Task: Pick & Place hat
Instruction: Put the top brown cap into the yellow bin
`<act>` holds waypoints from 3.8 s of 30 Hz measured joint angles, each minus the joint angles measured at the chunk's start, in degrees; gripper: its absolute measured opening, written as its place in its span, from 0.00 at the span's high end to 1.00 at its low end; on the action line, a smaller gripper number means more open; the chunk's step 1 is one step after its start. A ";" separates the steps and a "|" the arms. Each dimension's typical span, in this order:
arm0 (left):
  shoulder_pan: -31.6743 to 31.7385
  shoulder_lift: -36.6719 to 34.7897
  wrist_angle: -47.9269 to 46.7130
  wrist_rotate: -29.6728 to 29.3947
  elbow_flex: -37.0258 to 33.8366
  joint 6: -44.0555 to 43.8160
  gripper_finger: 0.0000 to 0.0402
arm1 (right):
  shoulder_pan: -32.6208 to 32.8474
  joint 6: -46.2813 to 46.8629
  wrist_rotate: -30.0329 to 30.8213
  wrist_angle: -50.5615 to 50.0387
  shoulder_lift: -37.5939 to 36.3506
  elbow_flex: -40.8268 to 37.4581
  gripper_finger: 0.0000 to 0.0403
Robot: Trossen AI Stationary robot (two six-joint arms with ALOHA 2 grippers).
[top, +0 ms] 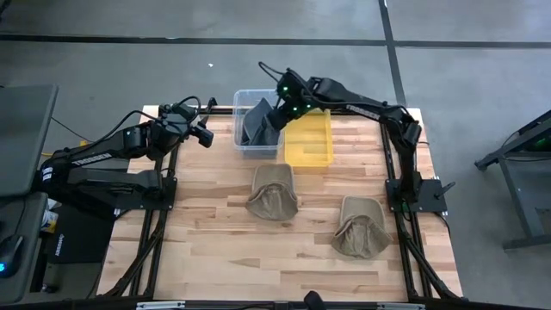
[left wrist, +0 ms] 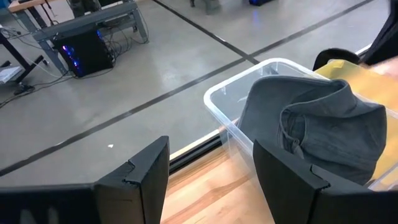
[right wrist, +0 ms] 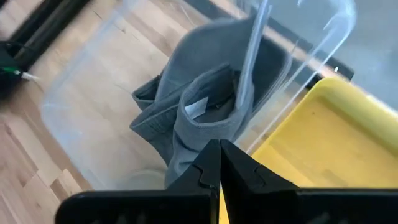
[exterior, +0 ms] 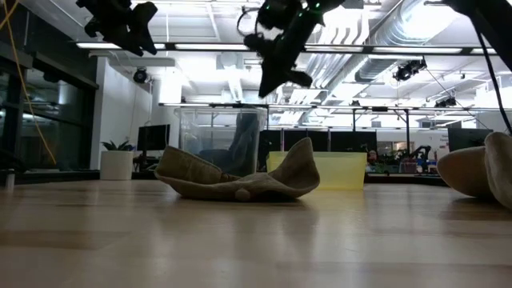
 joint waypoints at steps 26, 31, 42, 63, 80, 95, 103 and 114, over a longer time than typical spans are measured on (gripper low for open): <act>-0.13 -19.70 6.60 16.62 -15.82 -3.38 0.48 | 4.58 -14.79 4.48 -7.39 -14.59 0.02 1.00; -0.13 -21.94 9.07 18.55 -17.31 -3.83 0.48 | 5.96 -14.94 3.68 -7.14 -14.71 0.02 1.00; -0.13 -21.88 9.18 23.89 -17.31 -1.44 0.48 | 9.53 -7.59 0.15 19.72 -28.02 -27.58 1.00; -0.12 -21.86 11.52 30.96 -17.31 -1.78 0.48 | 13.00 2.42 18.05 44.07 -64.39 -62.16 0.93; -0.13 -17.35 13.59 52.07 -17.31 -13.63 0.48 | 13.19 -4.07 -4.95 33.72 -64.58 -65.07 0.56; -15.07 -6.29 13.76 44.92 -17.31 -28.42 0.48 | 24.48 22.93 1.69 34.12 -50.31 -68.37 0.55; -23.71 0.32 13.73 31.45 -17.29 -38.62 0.48 | 27.28 32.39 5.85 34.69 -46.14 -68.37 0.55; -24.50 18.16 14.44 31.16 -17.16 -49.27 0.48 | 26.57 38.59 12.02 20.95 -49.01 -68.37 0.55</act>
